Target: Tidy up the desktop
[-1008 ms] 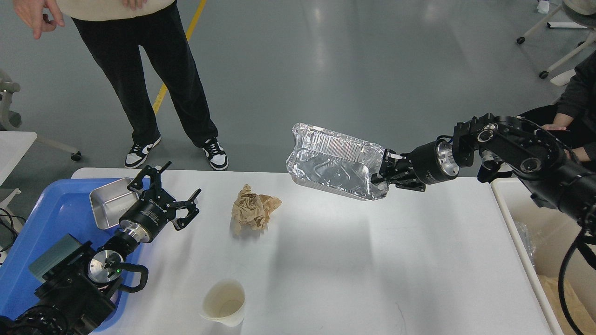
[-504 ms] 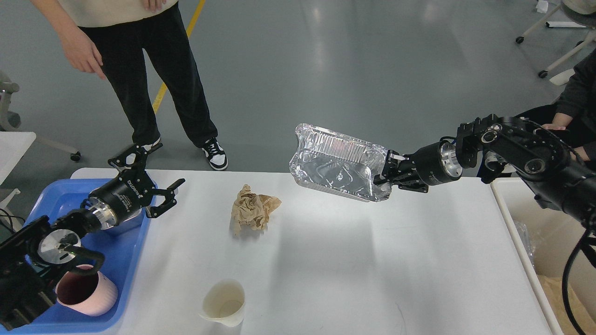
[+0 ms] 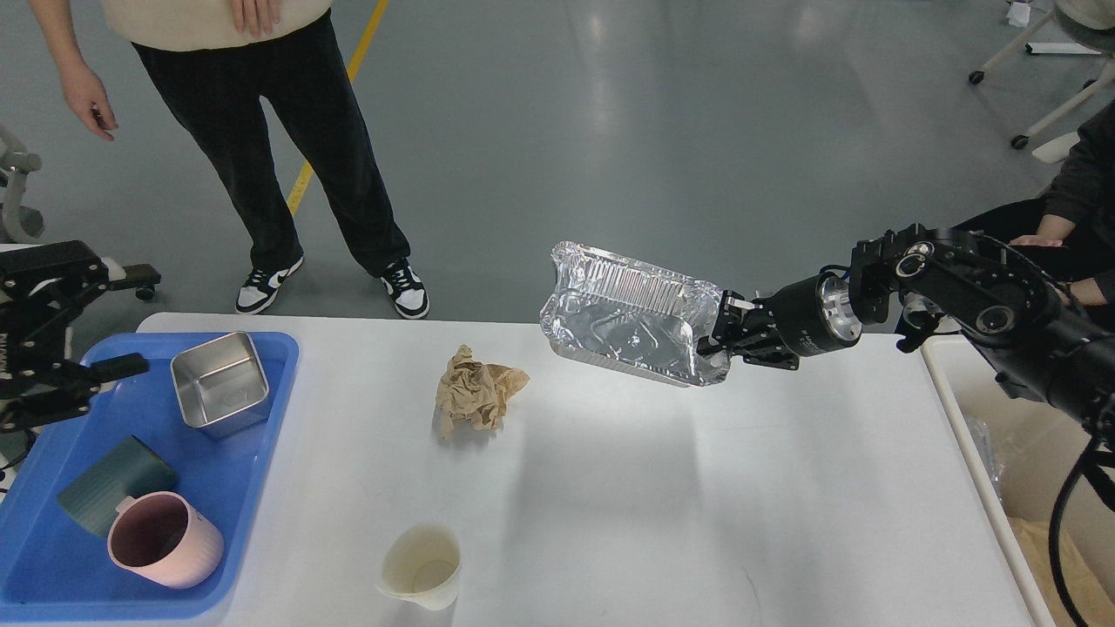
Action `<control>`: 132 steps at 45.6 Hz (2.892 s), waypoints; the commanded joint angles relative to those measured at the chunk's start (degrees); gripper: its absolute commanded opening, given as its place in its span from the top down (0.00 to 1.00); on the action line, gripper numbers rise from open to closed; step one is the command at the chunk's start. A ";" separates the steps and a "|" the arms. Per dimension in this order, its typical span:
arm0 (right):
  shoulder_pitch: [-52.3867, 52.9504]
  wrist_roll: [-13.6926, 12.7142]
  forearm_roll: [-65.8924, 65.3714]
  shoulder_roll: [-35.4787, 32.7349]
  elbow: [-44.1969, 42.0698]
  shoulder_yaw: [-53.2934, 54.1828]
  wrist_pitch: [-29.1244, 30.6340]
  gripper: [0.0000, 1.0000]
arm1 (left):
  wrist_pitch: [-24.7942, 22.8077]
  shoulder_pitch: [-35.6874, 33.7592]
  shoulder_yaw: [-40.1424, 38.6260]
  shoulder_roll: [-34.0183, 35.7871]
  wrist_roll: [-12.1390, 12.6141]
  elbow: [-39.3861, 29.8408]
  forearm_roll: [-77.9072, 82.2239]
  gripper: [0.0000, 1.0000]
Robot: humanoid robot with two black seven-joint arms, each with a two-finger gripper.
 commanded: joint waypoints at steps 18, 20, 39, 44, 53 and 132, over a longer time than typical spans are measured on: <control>0.03 0.00 -0.09 -0.09 0.02 -0.02 0.00 1.00 | -9.08 -3.48 -0.85 9.12 1.80 -0.27 6.24 0.04; 0.12 0.00 -0.09 -0.09 0.02 -0.02 0.00 1.00 | -9.34 -4.18 -0.85 9.03 2.15 -0.27 6.86 0.04; 0.38 -0.08 -0.09 -0.09 0.11 -0.02 0.09 1.00 | -9.34 -7.17 -0.85 0.08 9.18 -8.44 21.70 0.05; 0.47 -0.08 -0.09 -0.09 0.11 -0.11 0.09 1.00 | -9.87 -9.63 -0.77 -6.34 13.39 -8.53 26.19 0.05; 0.21 -0.08 -0.09 -0.09 0.19 -0.11 0.09 1.00 | -11.28 -10.77 -0.68 -12.67 17.18 -8.53 32.78 0.05; -1.02 0.00 -0.27 -0.53 0.19 -0.02 0.00 1.00 | -16.99 -9.98 15.85 -54.51 29.66 -0.18 69.27 0.82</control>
